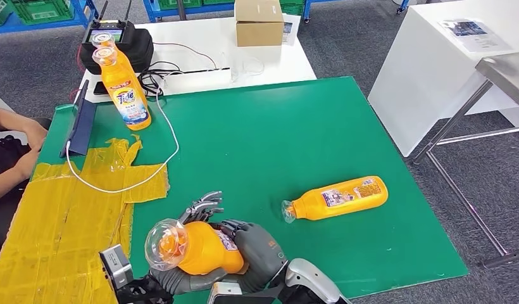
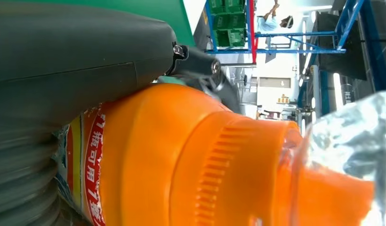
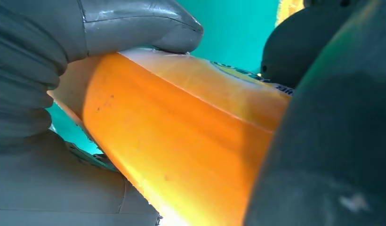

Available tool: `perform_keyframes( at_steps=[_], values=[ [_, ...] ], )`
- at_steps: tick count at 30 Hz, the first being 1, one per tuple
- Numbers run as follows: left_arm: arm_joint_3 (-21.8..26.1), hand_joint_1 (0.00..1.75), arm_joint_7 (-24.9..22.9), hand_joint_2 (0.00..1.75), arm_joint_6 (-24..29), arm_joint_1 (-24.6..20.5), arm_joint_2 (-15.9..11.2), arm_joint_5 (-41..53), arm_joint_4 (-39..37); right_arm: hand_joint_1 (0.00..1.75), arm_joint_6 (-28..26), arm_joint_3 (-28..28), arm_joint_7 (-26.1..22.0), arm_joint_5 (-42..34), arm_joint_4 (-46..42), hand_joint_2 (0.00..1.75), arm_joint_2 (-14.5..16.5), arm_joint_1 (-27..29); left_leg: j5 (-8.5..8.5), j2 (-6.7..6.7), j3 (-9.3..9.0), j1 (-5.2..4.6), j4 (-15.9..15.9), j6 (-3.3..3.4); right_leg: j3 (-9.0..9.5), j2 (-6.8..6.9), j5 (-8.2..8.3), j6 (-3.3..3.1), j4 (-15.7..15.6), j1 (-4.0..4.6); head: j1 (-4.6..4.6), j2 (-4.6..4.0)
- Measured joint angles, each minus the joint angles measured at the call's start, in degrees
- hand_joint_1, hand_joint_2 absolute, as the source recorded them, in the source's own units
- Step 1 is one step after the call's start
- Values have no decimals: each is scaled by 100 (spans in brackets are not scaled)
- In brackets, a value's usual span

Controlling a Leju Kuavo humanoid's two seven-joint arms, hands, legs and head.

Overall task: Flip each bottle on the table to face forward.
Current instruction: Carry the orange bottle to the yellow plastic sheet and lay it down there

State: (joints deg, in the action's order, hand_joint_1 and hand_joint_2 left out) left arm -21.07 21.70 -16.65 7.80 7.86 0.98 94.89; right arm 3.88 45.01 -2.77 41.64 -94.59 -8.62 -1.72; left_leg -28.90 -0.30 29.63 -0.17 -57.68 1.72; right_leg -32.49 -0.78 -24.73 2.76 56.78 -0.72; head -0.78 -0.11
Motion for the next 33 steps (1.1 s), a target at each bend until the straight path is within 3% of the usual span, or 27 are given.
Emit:
perform_keyframes(
  at_steps=[10,15,23,24,27,28,33],
  values=[
    [74,175,6,175,-26,-8,52,27,-73,175,-217,46,117,134,19,175,-59,15,0,1,4,0,0,0,-6,0,0,0,0,0,1,0],
    [159,175,-2,175,-34,-97,83,27,-73,175,-509,-40,306,306,16,175,43,101,0,1,4,0,0,0,-6,-1,0,0,0,0,1,0],
    [188,175,-26,175,-33,-191,115,27,-73,175,-530,-155,327,345,16,175,137,136,0,1,5,0,0,0,-6,0,0,0,0,0,1,0],
    [189,175,-30,175,-32,-195,117,27,-73,164,-536,-163,329,350,16,175,142,139,0,1,5,0,0,0,-6,0,0,0,0,0,1,0],
    [206,175,-33,175,64,-236,127,139,-72,34,-679,-217,408,479,11,175,181,192,0,-1,5,0,0,0,-7,0,0,0,0,0,0,0],
    [231,175,-38,175,186,-274,135,262,-69,0,-792,-261,461,597,4,175,203,235,0,-2,6,0,0,0,-7,1,0,0,0,0,-1,0],
    [725,175,-133,175,1425,-770,121,1740,-36,0,-1263,-875,513,1131,-190,175,238,423,7,-2,7,1,0,0,-6,2,6,4,0,0,2,0]
  ],
)
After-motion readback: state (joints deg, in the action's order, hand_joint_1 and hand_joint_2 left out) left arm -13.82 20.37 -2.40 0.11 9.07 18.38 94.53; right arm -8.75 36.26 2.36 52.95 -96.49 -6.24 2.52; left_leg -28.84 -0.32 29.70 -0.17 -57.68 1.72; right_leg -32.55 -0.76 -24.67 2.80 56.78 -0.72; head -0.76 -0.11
